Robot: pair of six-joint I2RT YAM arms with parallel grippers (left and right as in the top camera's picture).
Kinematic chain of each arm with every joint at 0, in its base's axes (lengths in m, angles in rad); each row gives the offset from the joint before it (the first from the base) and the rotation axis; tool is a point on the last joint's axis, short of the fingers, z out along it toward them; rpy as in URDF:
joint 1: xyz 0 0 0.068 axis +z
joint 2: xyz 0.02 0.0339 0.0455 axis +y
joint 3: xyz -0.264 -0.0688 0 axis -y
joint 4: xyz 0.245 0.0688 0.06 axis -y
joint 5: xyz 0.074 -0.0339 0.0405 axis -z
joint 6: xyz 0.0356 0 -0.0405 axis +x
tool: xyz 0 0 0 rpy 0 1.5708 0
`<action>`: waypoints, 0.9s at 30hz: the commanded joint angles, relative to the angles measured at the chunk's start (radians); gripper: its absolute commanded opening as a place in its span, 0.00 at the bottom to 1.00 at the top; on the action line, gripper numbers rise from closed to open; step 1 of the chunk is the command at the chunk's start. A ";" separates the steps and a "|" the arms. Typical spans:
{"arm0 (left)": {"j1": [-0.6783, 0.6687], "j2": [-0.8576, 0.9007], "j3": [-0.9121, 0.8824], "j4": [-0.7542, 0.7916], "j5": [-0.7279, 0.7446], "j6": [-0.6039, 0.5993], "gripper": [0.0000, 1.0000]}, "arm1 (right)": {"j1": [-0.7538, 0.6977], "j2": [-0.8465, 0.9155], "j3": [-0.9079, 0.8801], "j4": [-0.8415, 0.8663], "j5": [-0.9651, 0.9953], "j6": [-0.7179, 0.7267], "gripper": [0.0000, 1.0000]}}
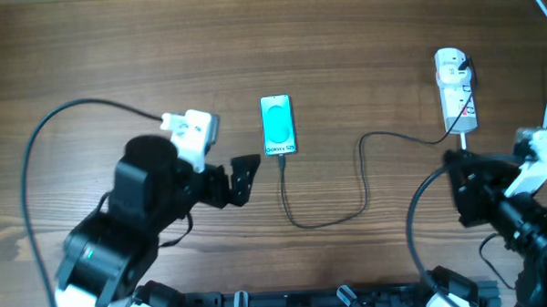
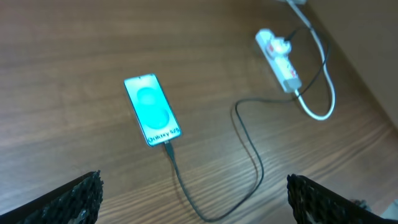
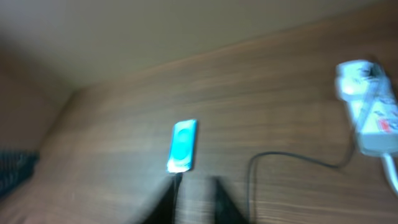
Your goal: Plug charger to phone and switch on socket
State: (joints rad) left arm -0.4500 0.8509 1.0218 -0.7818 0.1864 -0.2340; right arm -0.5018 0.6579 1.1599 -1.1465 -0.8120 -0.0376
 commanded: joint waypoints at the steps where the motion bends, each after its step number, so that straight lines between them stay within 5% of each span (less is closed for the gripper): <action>1: -0.002 -0.057 -0.006 0.001 -0.055 -0.017 1.00 | 0.000 0.000 -0.005 0.005 -0.113 -0.069 0.99; 13: -0.002 -0.030 -0.006 -0.057 -0.057 -0.017 1.00 | -0.001 0.026 -0.006 -0.029 0.114 -0.004 1.00; 27: -0.002 0.039 -0.006 -0.069 -0.057 -0.017 1.00 | -0.001 0.026 -0.006 -0.029 0.121 -0.005 1.00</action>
State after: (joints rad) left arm -0.4500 0.8730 1.0218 -0.8501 0.1421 -0.2459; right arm -0.5018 0.6796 1.1599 -1.1748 -0.7052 -0.0498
